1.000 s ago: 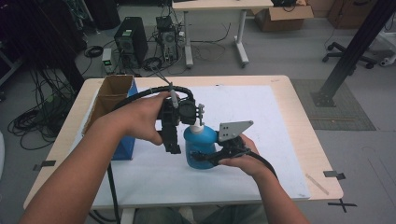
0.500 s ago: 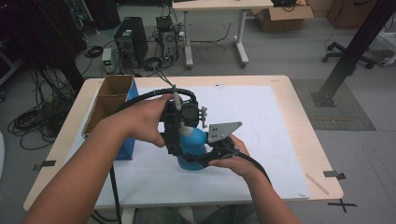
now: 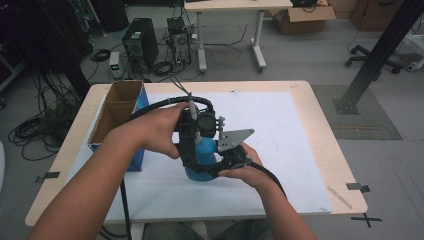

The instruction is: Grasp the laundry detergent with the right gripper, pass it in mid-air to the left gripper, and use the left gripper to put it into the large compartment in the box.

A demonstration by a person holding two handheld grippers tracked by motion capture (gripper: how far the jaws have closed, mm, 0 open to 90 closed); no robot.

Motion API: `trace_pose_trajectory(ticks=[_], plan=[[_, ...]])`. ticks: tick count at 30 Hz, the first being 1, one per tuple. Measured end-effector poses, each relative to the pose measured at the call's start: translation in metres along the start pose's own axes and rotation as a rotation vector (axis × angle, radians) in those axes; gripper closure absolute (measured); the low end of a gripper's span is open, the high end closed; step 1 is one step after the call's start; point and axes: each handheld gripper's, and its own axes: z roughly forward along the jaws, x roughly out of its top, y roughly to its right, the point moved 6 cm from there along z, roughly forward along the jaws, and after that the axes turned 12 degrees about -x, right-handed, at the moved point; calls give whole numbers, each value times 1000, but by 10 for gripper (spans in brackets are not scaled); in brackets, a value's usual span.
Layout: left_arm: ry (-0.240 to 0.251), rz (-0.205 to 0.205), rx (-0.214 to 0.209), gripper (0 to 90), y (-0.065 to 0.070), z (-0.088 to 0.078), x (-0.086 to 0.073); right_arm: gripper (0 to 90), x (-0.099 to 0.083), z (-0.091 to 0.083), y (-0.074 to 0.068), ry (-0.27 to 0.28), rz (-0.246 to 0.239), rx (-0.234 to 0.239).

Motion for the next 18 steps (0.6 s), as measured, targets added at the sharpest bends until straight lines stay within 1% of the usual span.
trace_pose_trajectory(ticks=[6, 18], plan=[[-9, 3, -1, 23, -1, 2, 2, 456, 0, 1, -1, -1, 10, 2], [-25, 0, 4, 51, -2, 4, 3, 457, 1, 1, -2, 4, 6, 5]])
